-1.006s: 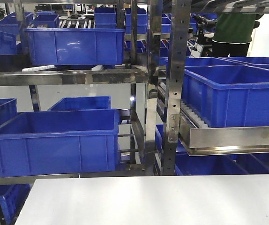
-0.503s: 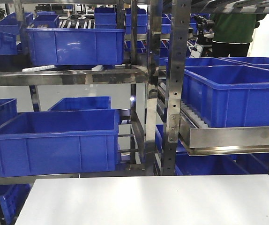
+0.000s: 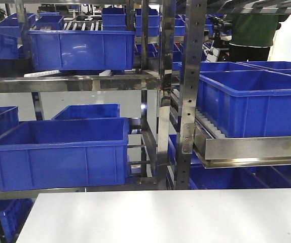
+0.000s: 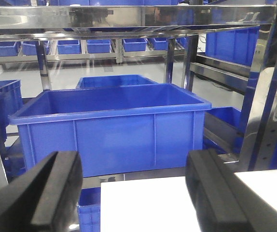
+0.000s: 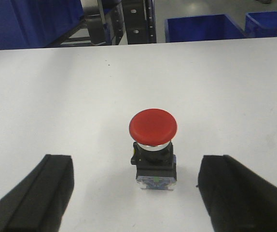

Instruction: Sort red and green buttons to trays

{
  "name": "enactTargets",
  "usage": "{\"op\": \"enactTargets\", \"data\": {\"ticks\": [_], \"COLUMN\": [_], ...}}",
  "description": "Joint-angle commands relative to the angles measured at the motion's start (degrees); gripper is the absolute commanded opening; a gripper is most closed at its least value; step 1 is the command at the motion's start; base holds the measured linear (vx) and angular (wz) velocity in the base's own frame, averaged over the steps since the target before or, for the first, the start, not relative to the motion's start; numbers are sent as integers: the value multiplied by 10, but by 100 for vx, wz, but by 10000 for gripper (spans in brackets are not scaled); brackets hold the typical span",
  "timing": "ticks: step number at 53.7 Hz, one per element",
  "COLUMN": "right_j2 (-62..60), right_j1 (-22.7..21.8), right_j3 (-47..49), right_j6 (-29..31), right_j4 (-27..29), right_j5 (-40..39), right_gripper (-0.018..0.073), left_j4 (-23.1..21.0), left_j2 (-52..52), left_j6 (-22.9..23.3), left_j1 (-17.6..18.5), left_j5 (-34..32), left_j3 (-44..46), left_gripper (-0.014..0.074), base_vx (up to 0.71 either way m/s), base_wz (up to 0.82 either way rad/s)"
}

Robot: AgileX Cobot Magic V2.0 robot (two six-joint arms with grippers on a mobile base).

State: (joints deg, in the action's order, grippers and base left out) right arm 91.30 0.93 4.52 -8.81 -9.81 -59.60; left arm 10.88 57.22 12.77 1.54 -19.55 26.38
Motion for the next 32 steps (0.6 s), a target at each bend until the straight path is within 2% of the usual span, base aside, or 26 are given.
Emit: {"op": "enactTargets", "data": {"ticks": [1, 12, 25, 29, 32], "right_j2": [69, 179, 235, 244, 248], "right_j1": [-4, -4, -4, -4, -4], "right_j3": [8, 77, 172, 190, 195], "right_j6": [24, 62, 50, 29, 16], "right_j4": [1, -6, 2, 3, 5], "right_j5": [-172, -171, -171, -171, -169], "right_gripper": [575, 575, 565, 508, 408], "left_j4": [-7, -7, -7, -7, -6], "left_j2": [-5, -5, -5, -5, -5], "left_j6": [6, 6, 6, 6, 6], "left_j1": [3, 3, 3, 3, 3], "left_j5": [-48, -32, -31, -24, -11], "left_j3": [20, 20, 20, 20, 20], "left_gripper": [576, 576, 576, 576, 576], "base_vx": [0, 0, 0, 0, 0], "base_wz": [0, 0, 0, 0, 0]}}
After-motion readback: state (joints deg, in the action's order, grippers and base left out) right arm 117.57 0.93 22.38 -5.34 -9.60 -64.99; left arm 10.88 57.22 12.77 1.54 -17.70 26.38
